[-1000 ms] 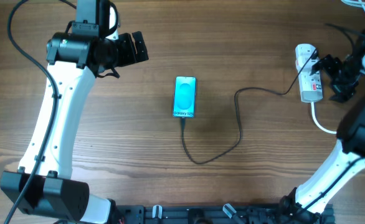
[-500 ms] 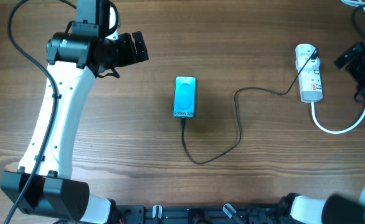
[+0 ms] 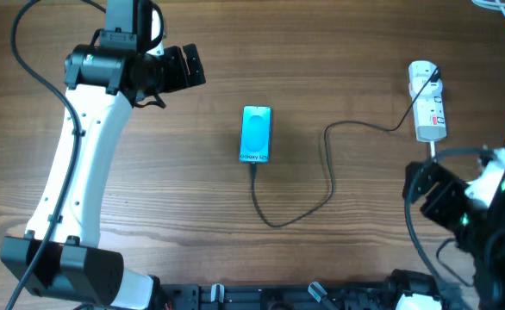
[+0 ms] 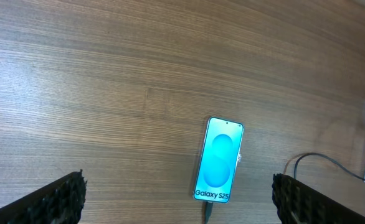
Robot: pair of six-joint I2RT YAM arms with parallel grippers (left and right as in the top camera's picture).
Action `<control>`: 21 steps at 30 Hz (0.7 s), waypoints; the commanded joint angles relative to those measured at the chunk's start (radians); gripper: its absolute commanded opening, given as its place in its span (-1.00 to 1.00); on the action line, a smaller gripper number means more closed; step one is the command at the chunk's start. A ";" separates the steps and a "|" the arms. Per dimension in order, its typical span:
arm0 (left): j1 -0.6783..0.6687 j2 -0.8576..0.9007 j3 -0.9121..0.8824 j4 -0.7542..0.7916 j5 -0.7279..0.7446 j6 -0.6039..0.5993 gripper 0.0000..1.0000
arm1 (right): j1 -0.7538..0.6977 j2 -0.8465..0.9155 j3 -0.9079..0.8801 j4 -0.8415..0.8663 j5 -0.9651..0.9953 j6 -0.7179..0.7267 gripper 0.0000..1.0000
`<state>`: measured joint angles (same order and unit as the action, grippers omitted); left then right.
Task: Plug charger to phone and switch on socket
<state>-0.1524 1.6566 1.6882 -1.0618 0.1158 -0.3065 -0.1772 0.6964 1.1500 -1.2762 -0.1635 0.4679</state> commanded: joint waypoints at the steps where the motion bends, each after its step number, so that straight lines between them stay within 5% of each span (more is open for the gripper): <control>1: -0.002 0.006 0.000 0.003 -0.013 -0.013 1.00 | 0.006 -0.018 -0.013 -0.007 -0.026 0.144 1.00; 11: -0.002 0.006 0.000 0.003 -0.013 -0.013 1.00 | 0.006 -0.012 -0.013 -0.005 0.051 0.121 1.00; 19: -0.002 0.006 0.000 0.003 -0.013 -0.013 1.00 | 0.011 -0.068 -0.102 0.271 -0.153 -0.384 1.00; 21: -0.002 0.006 0.000 0.003 -0.013 -0.013 1.00 | 0.041 -0.149 -0.206 0.378 -0.161 -0.404 1.00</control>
<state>-0.1524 1.6566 1.6882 -1.0622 0.1158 -0.3065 -0.1707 0.6472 1.0573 -0.9928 -0.2493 0.2165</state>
